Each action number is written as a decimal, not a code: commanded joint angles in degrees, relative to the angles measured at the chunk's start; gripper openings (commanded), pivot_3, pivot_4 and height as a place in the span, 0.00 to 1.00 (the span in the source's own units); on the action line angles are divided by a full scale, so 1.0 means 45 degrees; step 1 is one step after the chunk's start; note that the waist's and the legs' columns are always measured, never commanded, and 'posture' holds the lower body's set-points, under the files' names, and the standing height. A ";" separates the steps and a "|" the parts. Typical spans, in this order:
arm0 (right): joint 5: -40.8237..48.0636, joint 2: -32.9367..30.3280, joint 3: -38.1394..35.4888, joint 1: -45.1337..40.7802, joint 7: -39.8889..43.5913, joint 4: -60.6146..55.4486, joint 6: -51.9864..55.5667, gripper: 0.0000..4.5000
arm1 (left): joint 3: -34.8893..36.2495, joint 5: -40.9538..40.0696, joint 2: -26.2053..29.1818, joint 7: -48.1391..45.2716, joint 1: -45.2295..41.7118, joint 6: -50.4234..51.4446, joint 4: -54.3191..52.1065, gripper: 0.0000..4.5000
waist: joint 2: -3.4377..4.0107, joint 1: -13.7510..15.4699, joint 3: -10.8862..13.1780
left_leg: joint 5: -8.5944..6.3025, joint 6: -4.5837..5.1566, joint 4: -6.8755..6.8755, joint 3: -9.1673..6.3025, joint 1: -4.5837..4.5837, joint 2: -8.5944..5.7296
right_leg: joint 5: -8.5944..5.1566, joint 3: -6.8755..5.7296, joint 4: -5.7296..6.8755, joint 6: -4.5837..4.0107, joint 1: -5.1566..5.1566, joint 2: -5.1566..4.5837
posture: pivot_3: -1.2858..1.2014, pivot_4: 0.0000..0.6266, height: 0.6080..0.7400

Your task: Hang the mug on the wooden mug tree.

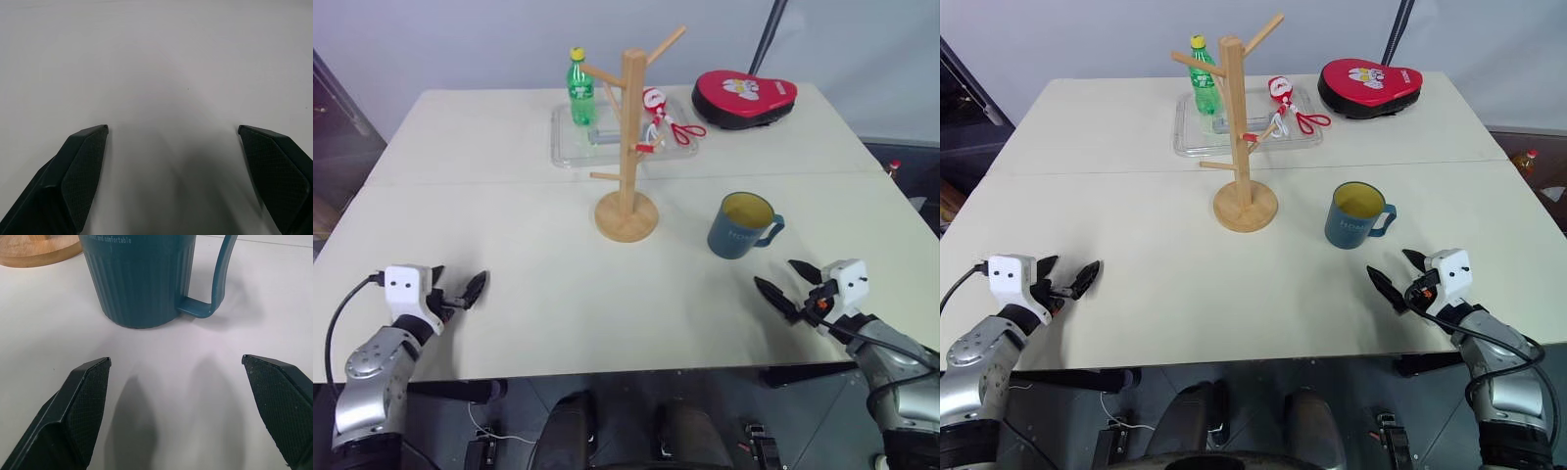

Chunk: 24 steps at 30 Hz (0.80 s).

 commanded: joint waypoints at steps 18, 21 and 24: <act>0.0098 0.0332 -0.0238 0.0239 -0.0988 -0.1529 0.0115 0.99 | -0.1587 -0.0924 -0.0397 -0.1572 -0.0691 0.0529 -0.2891 1.00 | 0.0000 0.0002 -0.0002 | 0.0000 0.0000 0.0001 0.0004 -0.0003 -0.0006 | 0.0002 0.0000 0.0000 0.0004 0.0002 -0.0001 | 0.52 0.24 0.97; 0.0011 0.0840 -0.0427 0.0058 -0.1978 -0.1779 0.0107 0.99 | -0.2983 -0.1682 -0.0360 -0.2719 -0.0869 0.1386 -0.4449 1.00 | 0.0001 0.0003 -0.0001 | 0.0001 0.0000 0.0000 0.0004 -0.0002 -0.0004 | 0.0002 0.0000 0.0000 0.0003 0.0004 0.0006 | 0.52 0.24 0.97; -0.0217 0.0998 -0.0605 0.0012 -0.2565 -0.1711 0.0007 0.99 | -0.3936 -0.2037 -0.0179 -0.3387 -0.1245 0.2120 -0.5310 1.00 | 0.0004 0.0015 -0.0004 | 0.0001 0.0001 0.0003 0.0006 -0.0004 -0.0010 | 0.0002 0.0002 0.0000 0.0003 0.0007 0.0003 | 0.52 0.24 0.97</act>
